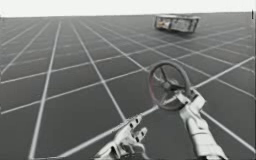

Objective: Pick up and drop off the object

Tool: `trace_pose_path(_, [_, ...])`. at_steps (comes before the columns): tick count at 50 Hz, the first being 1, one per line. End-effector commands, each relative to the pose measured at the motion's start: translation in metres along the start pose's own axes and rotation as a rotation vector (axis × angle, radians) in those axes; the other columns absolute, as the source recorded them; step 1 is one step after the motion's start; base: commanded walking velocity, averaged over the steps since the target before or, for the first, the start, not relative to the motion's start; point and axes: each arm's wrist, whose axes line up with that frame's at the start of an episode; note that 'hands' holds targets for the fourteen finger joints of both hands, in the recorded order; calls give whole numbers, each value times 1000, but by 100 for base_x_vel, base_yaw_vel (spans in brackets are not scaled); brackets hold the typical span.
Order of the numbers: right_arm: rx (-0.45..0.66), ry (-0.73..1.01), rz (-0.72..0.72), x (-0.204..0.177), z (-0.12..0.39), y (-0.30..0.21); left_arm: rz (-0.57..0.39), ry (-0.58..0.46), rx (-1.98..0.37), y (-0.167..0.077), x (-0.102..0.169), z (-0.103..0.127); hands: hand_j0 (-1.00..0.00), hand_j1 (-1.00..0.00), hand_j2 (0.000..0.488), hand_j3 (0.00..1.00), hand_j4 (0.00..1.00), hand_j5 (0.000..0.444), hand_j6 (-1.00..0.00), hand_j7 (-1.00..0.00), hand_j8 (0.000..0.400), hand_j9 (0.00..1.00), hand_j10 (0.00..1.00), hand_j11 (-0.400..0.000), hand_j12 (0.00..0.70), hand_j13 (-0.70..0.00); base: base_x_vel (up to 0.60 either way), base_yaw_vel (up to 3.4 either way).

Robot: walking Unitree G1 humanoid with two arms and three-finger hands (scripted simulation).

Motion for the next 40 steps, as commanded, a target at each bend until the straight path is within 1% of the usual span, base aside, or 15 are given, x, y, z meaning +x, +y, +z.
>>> trace_pose_path(1, [31,-28,-3,2,9,-4,-7,5,15,-4,2,1,0,0,0,1000,1000,0,0,0,0,1000,1000,-400,0,-700,59,-2])
trace_pose_path(40, [31,-28,-3,2,9,-4,-7,5,15,-4,2,1,0,0,0,1000,1000,0,0,0,0,1000,1000,-400,0,-700,59,1])
